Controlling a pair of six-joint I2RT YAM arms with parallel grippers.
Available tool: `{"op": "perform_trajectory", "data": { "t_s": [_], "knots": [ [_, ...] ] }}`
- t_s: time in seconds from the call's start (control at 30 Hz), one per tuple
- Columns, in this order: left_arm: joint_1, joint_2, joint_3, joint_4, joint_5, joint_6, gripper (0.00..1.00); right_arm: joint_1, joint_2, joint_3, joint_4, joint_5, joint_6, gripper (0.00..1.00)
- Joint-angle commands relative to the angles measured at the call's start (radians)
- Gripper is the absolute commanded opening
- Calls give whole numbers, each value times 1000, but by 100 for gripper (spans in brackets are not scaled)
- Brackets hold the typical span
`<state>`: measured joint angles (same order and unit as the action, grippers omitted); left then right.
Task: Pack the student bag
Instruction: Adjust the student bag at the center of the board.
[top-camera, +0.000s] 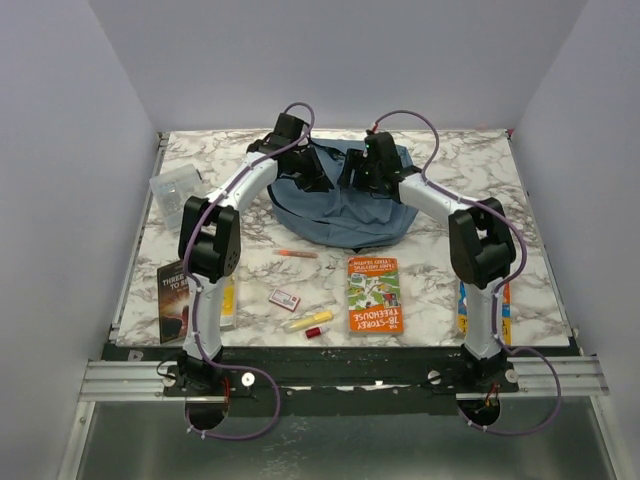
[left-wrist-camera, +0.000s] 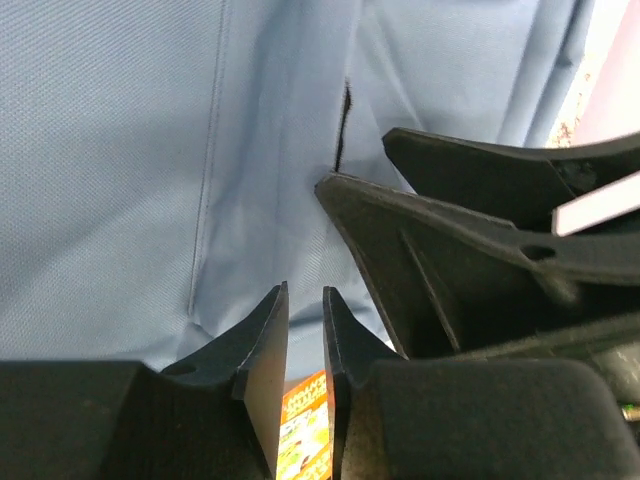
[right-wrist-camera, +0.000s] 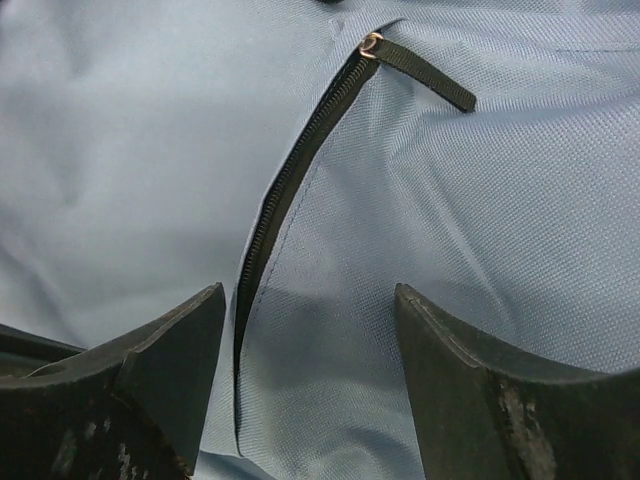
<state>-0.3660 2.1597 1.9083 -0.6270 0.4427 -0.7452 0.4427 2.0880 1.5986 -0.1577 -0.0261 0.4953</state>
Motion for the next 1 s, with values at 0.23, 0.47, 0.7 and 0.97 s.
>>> {"op": "perform_trajectory", "data": {
  "t_s": [0.23, 0.47, 0.7, 0.97],
  "knots": [
    [-2, 61, -21, 51, -55, -65, 18, 30, 57, 11, 16, 140, -118, 8],
    [-14, 88, -22, 66, -39, -88, 27, 30, -7, 10, 2, 116, -125, 1],
    [-25, 118, -50, 125, 61, -139, 58, 25, -169, -96, 72, -24, -94, 1],
    [-23, 62, -230, 445, 254, -281, 60, -54, -120, -65, 146, -329, -9, 1]
  ]
}}
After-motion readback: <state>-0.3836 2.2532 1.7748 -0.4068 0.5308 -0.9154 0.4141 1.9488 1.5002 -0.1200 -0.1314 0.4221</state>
